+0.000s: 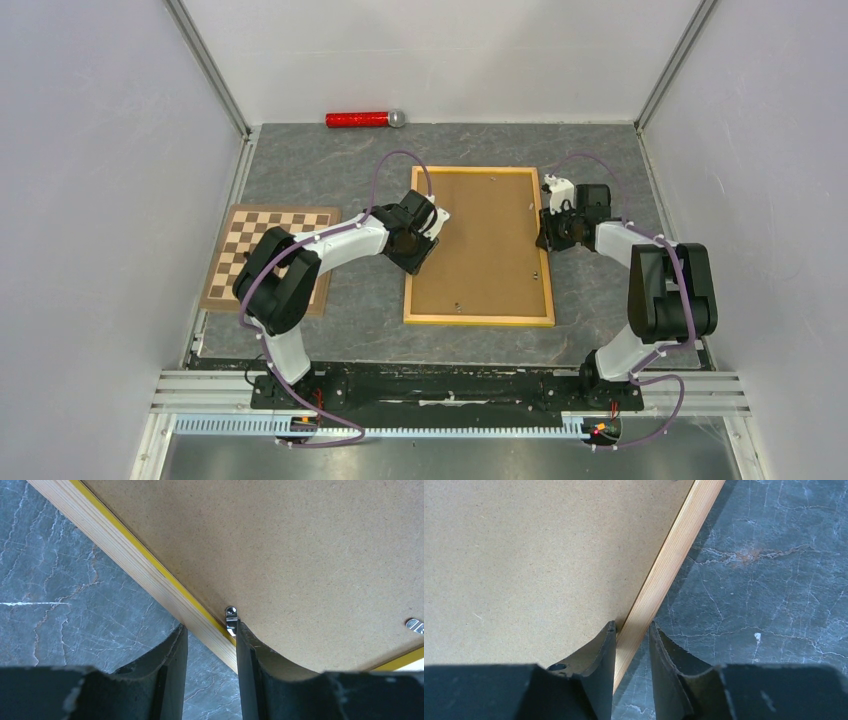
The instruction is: Put the photo into the frame
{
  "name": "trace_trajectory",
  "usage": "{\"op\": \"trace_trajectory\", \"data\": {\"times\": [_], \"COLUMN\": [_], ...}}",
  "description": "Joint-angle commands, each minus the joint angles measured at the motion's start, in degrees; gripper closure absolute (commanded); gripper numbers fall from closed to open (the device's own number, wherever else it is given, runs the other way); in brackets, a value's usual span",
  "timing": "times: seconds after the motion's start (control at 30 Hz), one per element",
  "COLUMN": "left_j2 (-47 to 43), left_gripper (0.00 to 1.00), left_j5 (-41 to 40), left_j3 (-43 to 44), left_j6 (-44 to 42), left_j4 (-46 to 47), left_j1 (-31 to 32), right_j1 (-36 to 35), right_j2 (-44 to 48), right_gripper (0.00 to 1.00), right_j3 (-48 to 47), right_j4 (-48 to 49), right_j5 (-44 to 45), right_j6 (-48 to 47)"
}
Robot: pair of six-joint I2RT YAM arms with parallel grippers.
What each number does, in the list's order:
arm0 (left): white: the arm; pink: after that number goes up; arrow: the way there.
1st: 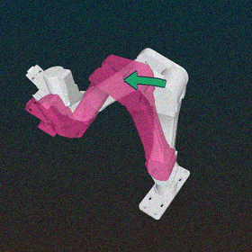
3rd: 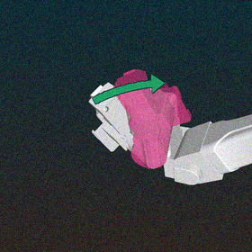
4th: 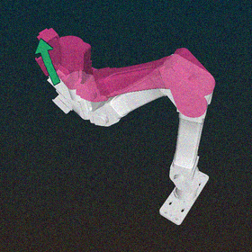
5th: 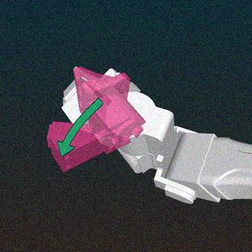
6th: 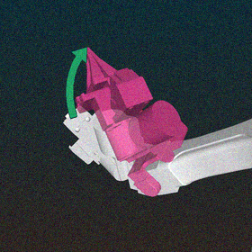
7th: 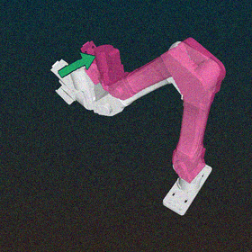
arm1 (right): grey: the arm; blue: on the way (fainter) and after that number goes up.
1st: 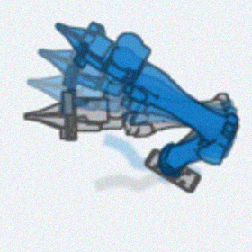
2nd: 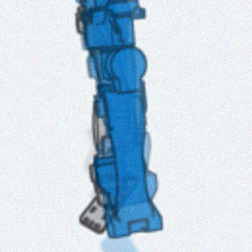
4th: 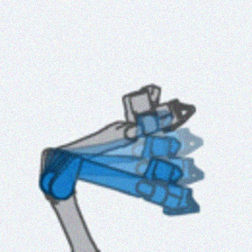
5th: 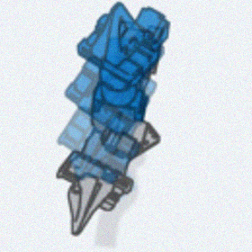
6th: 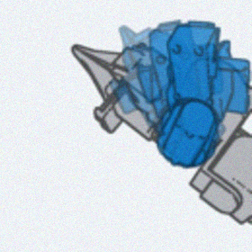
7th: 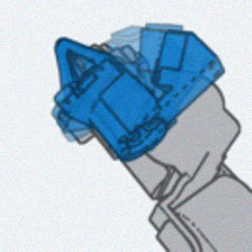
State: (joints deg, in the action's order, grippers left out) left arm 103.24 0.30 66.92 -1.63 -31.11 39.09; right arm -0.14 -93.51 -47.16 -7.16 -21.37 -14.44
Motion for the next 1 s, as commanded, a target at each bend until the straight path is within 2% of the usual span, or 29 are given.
{"op": "trace_trajectory", "data": {"times": [0.0,0.1,0.23,0.63,0.73,0.97], "left_j2": [0.21,0.22,0.7,4.84,5.04,3.0], "left_gripper": [0.73,0.71,0.62,0.55,0.57,0.77], "left_j5": [-0.56,-0.56,-0.56,-1.28,-2.14,-5.26], "left_j3": [1.42,1.38,1.79,5.24,4.87,2.3], "left_j6": [-4.83,-6.49,-8.06,-10.91,-11.37,-9.86], "left_j4": [-0.22,-0.26,-0.28,-0.18,0.62,4.85], "left_j1": [0.46,0.46,0.47,0.8,1.1,1.09], "right_j1": [-0.21,-0.21,-0.21,-0.24,-0.21,-0.21], "right_j2": [-2.1,-2.19,-2.27,-3.78,-3.92,-3.22], "right_gripper": [0.87,0.93,1.0,1.0,1.0,1.0], "right_j3": [-1.4,-2.38,-3.29,-3.47,-3.47,-3.05], "right_j4": [-0.68,-1.57,-2.47,-3.9,-4.09,-4.19], "right_j5": [1.28,2.0,2.05,-0.37,-0.6,-0.44], "right_j6": [-2.54,-4.01,-5.7,-8.9,-9.83,-12.99]}}
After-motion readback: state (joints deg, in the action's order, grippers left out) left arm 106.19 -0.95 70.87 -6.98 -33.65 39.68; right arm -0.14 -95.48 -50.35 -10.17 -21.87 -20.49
